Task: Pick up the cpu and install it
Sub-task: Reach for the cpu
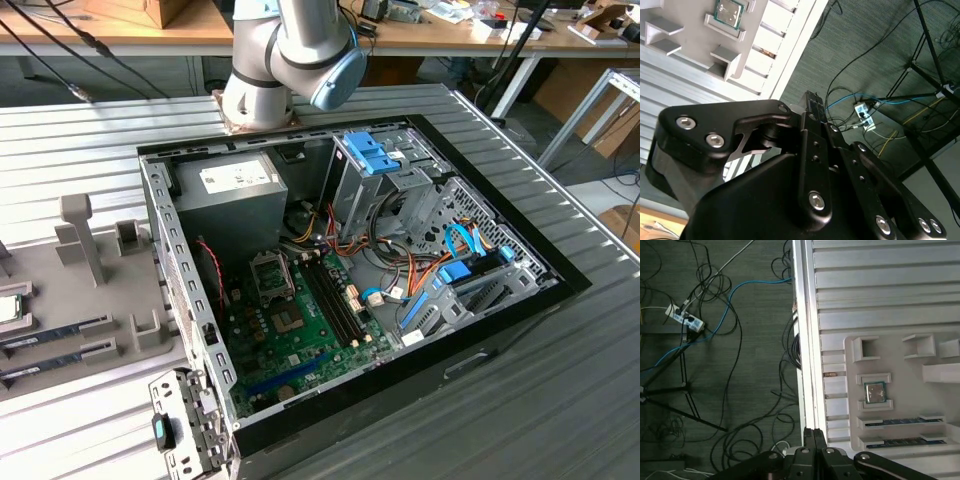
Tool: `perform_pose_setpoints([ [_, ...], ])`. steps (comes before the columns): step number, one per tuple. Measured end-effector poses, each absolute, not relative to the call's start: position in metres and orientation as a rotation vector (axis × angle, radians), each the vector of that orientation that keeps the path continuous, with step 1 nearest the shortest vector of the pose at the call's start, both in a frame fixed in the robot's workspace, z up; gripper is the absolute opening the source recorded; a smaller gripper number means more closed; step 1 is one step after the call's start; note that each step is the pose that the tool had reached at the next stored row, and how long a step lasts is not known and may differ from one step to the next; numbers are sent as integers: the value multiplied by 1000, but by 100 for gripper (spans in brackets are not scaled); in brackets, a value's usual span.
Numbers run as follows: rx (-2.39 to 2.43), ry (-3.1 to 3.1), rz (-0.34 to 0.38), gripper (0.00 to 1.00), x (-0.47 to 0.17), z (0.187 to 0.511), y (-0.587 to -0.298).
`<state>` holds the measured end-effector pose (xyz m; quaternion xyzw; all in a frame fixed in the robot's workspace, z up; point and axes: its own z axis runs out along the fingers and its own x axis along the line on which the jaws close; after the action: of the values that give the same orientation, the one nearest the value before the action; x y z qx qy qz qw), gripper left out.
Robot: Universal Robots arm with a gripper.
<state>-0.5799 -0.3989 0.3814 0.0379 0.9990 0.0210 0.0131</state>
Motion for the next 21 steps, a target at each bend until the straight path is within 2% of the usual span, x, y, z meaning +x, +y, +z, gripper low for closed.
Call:
perform_pose_setpoints([
  [21,118,3119,30,11,-472,356,-399],
])
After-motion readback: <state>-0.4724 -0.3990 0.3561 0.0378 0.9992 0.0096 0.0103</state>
